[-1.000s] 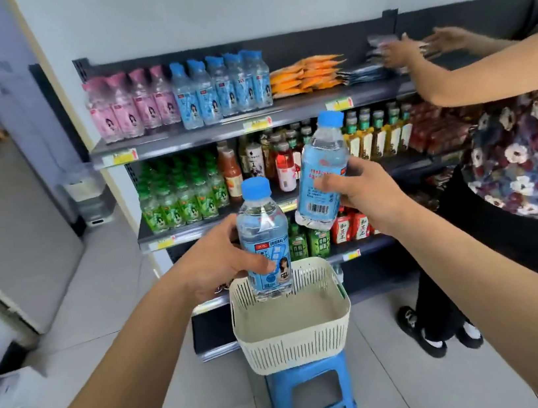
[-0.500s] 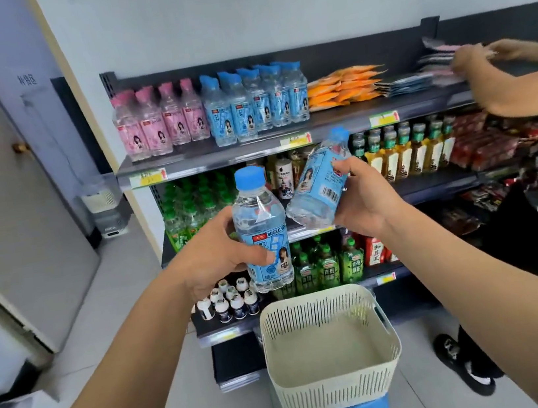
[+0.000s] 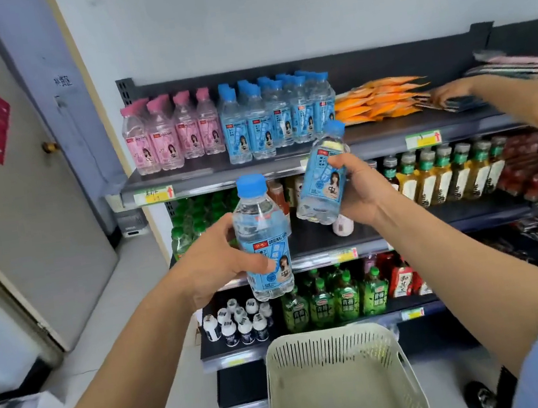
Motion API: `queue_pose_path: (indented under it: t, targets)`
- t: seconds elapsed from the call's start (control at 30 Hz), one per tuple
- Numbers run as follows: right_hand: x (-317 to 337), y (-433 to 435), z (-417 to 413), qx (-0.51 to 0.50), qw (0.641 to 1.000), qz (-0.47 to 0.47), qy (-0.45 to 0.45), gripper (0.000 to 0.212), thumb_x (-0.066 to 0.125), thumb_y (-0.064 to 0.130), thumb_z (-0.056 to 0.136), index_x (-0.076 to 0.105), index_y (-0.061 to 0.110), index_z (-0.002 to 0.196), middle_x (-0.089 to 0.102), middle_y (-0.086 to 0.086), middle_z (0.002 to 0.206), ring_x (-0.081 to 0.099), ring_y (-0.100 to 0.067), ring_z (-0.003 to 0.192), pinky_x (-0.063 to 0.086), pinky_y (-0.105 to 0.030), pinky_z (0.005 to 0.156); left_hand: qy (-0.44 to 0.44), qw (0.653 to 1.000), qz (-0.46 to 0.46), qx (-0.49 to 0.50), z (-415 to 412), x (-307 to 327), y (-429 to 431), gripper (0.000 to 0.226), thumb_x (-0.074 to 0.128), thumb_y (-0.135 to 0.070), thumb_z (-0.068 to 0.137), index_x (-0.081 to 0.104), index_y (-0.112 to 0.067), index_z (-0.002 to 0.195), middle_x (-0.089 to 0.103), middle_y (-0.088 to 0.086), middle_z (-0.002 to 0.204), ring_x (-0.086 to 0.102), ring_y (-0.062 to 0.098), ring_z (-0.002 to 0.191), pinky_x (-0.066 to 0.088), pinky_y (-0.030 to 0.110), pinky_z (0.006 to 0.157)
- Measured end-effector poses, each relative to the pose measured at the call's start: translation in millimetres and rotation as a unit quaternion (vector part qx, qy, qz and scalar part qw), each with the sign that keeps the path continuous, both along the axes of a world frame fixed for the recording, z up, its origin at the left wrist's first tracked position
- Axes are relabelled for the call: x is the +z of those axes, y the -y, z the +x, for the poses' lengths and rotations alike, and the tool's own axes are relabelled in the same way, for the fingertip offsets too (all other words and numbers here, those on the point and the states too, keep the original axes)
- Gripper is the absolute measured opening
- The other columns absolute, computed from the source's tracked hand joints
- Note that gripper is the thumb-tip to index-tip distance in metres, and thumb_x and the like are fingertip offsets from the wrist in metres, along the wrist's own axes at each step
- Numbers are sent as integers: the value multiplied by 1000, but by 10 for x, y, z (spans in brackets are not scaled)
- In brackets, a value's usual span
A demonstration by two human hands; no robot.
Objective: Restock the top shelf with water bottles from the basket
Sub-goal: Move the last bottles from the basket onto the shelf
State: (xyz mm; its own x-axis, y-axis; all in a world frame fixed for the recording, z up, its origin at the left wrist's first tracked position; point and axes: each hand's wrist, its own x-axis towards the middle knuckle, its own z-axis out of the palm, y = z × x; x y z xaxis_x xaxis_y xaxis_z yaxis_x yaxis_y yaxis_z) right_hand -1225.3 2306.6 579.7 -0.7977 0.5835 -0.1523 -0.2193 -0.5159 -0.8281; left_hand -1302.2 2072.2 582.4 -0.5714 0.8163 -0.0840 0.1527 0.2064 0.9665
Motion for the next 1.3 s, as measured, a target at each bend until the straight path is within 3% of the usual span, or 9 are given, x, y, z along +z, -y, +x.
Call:
queue_pose_path:
  t: [0.07, 0.17, 0.27, 0.4, 0.47, 0.7, 0.97, 1.1, 1.3]
  targets:
    - [68, -80, -73, 12, 1000, -15, -12, 32, 54, 24, 92, 57, 9, 119, 66, -12, 100, 64, -28, 87, 56, -40, 72, 1, 1000, 4, 5, -24, 36, -72, 64, 75, 10, 66, 53, -18, 119, 67, 1, 109, 69, 18, 92, 56, 30, 75]
    - [222, -383, -244, 23, 1000, 17, 6, 22, 62, 33, 89, 62, 12, 94, 67, -9, 86, 64, -24, 78, 56, -38, 67, -11, 999, 10, 31, -85, 99, -359, 63, 76, 10, 66, 53, -17, 118, 68, 2, 107, 69, 16, 88, 56, 29, 72]
    - [355, -687, -422, 24, 998, 65, 6, 24, 66, 28, 86, 62, 11, 103, 69, -9, 95, 67, -25, 85, 57, -38, 69, -6, 999, 20, 49, -157, 145, -578, 61, 74, 11, 67, 53, -18, 115, 69, -1, 102, 70, 7, 76, 55, 19, 61]
    - [563, -995, -708, -10, 990, 138, -23, 91, 86, 25, 63, 39, 17, 140, 65, -11, 122, 66, -32, 106, 54, -53, 84, -15, 997, 18, 76, -215, 155, -778, 57, 75, 10, 66, 55, -21, 110, 71, -3, 97, 69, 13, 84, 56, 32, 79]
    - [672, -1111, -894, -34, 981, 192, -18, 123, 95, 32, 39, 29, 24, 143, 61, -6, 127, 63, -29, 110, 49, -56, 92, -14, 996, 15, 86, -254, 170, -858, 58, 75, 12, 66, 56, -20, 110, 72, 0, 98, 69, 17, 87, 56, 34, 81]
    - [769, -1255, -1489, -64, 947, 315, -13, 75, 79, 7, 73, 38, 19, 135, 60, -2, 118, 59, -19, 108, 48, -41, 98, -28, 995, -5, 95, -496, 303, -988, 65, 78, 9, 64, 54, -18, 118, 70, 3, 107, 68, 23, 98, 53, 42, 90]
    - [666, -1370, -1903, -74, 944, 321, 20, 79, 77, 6, 76, 36, 18, 143, 60, -3, 125, 58, -22, 112, 46, -45, 101, -47, 996, -2, 76, -743, 422, -979, 67, 77, 9, 64, 53, -21, 119, 70, -1, 102, 67, 14, 93, 54, 28, 78]
    - [626, -1417, -1997, -70, 945, 314, 59, 91, 75, 8, 79, 21, 24, 150, 38, -5, 148, 41, -26, 132, 34, -44, 110, -59, 996, -13, 61, -845, 399, -985, 66, 78, 8, 64, 53, -22, 118, 71, -2, 102, 67, 10, 92, 52, 19, 69]
    - [499, -1461, -2102, -54, 943, 311, 102, 97, 78, 12, 77, 17, 23, 151, 25, -7, 155, 34, -32, 137, 30, -49, 113, -67, 996, -26, 60, -966, 376, -1032, 67, 79, 6, 63, 54, -24, 116, 71, -2, 101, 67, 14, 95, 53, 28, 79]
